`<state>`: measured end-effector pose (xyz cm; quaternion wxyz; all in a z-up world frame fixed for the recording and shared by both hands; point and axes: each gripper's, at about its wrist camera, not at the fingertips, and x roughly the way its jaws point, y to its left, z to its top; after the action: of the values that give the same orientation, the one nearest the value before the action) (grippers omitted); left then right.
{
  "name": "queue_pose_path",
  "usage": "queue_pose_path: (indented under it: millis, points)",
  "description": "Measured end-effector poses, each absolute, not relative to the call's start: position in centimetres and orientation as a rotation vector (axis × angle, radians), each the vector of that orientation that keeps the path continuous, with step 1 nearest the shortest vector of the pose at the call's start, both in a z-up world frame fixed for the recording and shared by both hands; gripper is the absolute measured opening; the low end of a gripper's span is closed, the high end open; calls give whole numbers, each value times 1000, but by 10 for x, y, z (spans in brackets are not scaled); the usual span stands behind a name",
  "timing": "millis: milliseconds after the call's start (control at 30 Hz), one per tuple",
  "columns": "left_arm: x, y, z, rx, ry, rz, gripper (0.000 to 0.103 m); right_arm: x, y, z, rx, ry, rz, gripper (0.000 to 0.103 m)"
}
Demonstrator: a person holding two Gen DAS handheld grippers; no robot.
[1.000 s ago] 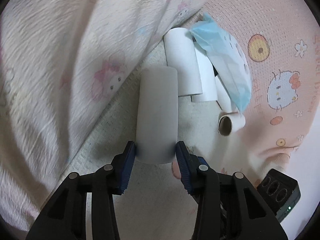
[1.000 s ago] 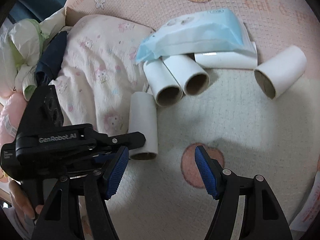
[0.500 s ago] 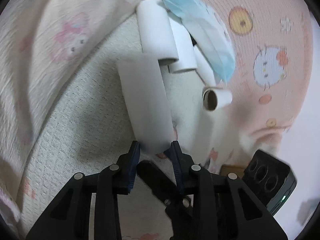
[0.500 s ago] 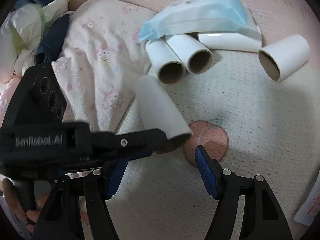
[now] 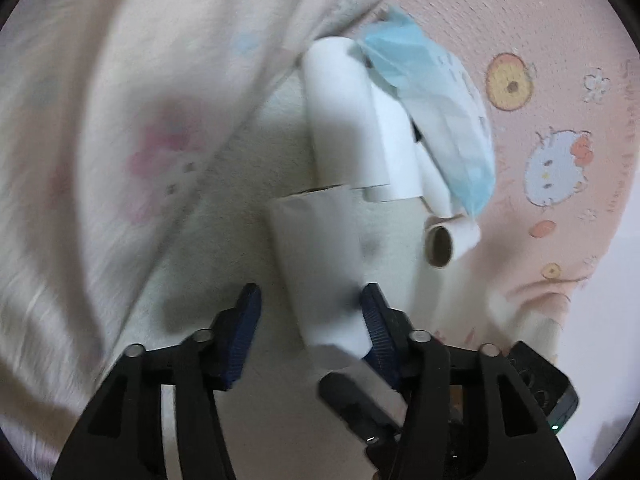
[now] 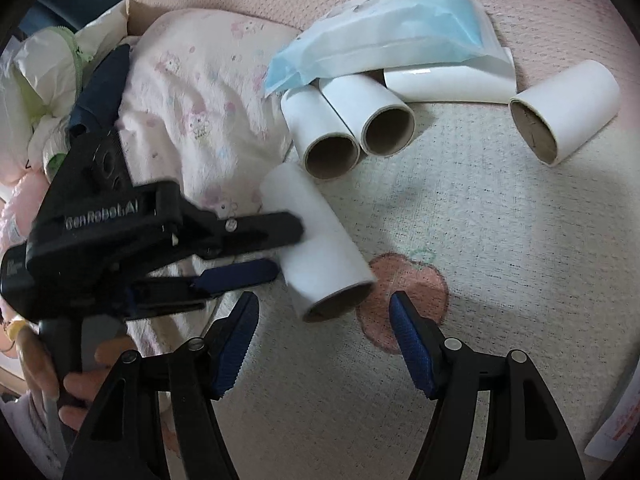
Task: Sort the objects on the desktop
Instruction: 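Close the right gripper on the white tube while the left gripper clamps it, then lift the tube with both grippers and carry it over the box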
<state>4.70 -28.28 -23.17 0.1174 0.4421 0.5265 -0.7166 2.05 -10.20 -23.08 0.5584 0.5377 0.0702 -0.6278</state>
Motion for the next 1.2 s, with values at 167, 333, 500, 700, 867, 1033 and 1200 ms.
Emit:
queue_pose_path:
  millis: [167,333,500,700,867,1033,1200]
  points:
    - [37,-273,-224,1329,1406,-2179,43,20,-104,-233,1256,188,-1486,66]
    - [38,-274,-227,1343,1451,-2198,43,17,-111,-234,1215,257,-1507,66]
    - [35,-260,-231,1372,1499,-2227,43,14,-112,-236,1208,257,-1460,52]
    - [30,-238,-224,1416,1366,-2327,42,13,-100,-241,1230,281,-1463,43]
    - [31,-221,-223,1444,1340,-2381,42,14,-86,-239,1242,313,-1481,43]
    - [29,-214,-223,1500,1355,-2389,42,12,-80,-235,1268,341,-1476,43]
    - [26,-222,-239,1491,1563,-2276,46,7,-69,-239,1336,304,-1434,43]
